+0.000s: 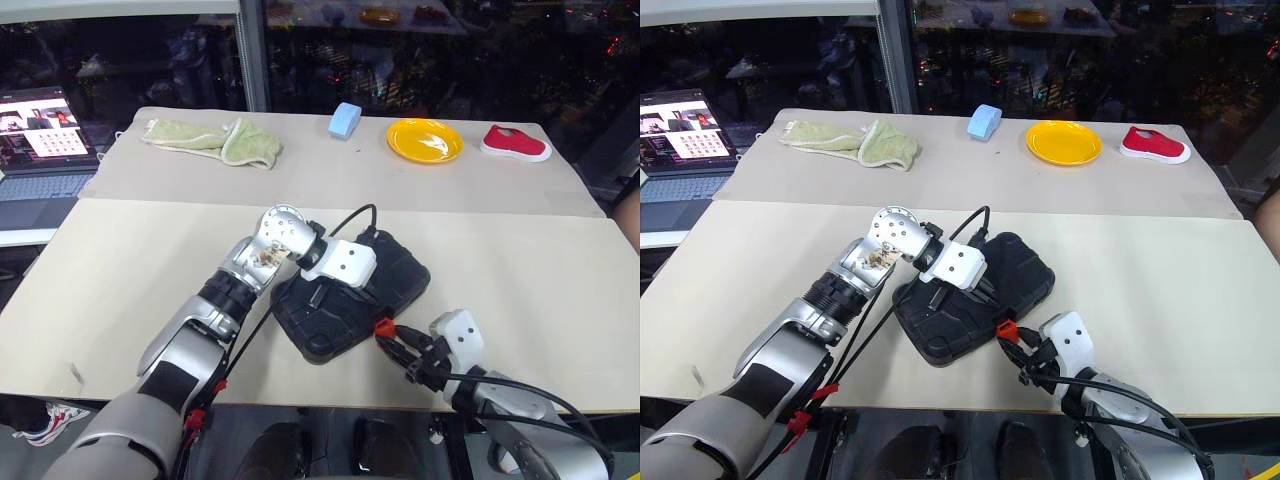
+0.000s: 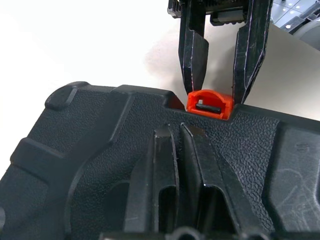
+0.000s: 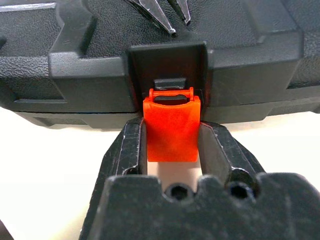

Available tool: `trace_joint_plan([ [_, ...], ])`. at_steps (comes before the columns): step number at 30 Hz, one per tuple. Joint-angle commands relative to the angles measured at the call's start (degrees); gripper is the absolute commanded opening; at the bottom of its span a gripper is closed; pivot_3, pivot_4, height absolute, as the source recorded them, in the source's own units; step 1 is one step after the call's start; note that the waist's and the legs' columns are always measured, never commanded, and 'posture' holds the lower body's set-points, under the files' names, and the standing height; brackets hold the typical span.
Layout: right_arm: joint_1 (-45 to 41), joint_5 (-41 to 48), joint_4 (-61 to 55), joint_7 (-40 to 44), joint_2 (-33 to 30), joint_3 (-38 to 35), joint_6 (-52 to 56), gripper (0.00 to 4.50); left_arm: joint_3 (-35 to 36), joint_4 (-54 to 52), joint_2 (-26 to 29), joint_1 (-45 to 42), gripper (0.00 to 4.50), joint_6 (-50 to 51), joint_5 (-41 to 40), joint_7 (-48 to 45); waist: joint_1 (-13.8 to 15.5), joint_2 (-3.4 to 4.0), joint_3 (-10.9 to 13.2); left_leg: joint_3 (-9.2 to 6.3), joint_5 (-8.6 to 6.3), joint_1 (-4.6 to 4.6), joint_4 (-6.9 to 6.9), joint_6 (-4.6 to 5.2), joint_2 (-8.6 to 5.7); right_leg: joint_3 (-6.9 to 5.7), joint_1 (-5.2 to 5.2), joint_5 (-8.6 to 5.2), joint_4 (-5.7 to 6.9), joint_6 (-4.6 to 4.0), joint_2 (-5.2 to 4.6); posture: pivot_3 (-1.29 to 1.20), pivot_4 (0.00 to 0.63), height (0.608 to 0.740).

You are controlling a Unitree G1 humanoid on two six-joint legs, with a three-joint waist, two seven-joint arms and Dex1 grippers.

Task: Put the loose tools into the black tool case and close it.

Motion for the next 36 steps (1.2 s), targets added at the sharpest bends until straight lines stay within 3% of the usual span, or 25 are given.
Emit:
trace_joint_plan([
  [1,-0.5,0.8,-5.5,0.2,0.3,-2.5,-4.5,1.18,-3.6,3.7,0.7,1.3,0.39,0.1,4.5,-0.4,0.0,0.0,0.0,0.0,0.0,0.0,0.0,0.0,0.0,0.0,0.0,0.0,0.0,0.01,0.0,0.0,0.15,0.732],
  [19,-5.0,0.2,-3.2,-0.5,1.2,-0.8,-3.3,1.18,-3.7,4.3,0.4,1.0,0.39,-0.5,4.7,-0.2,-0.1,0.0,0.0,0.0,0.0,0.03,0.02,0.06,0.01,0.0,0.01,-0.04,0.05,0.08,0.0,0.0,0.15,0.732],
  [21,-5.9,-0.2,-2.1,-1.1,1.2,-0.6,-2.3,2.18,-3.7,4.3,0.4,0.9,0.39,-0.5,4.7,-0.2,-0.2,0.0,0.0,0.01,0.01,0.03,0.03,0.05,0.01,0.01,0.01,-0.04,0.06,0.08,0.0,0.0,0.15,0.732],
  [26,-4.9,2.5,-5.5,-0.3,0.1,-3.0,-0.5,3.71,-3.5,4.5,0.5,1.0,0.39,-0.6,4.8,-0.1,-0.5,0.0,0.0,0.02,0.0,0.37,0.02,0.02,0.05,0.0,0.37,-0.06,0.05,0.12,0.0,0.0,0.15,0.732],
  [33,3.9,6.3,-10.5,2.8,-3.9,-8.0,-0.3,3.71,-3.3,4.6,0.7,1.4,0.39,-1.0,5.0,-0.1,-0.2,-0.06,0.0,-0.06,-0.13,0.46,0.0,0.32,0.1,-0.05,0.56,-0.17,-0.04,0.26,0.04,0.0,0.15,0.732],
  [36,4.2,5.5,-8.4,2.5,-3.8,-7.2,-1.0,3.07,-3.4,4.7,0.6,1.4,0.39,-1.0,5.1,0.0,-0.3,-0.06,0.0,0.03,-0.19,0.47,0.03,0.31,0.03,0.02,0.57,-0.17,-0.06,0.27,-0.04,0.0,0.15,0.732],
])
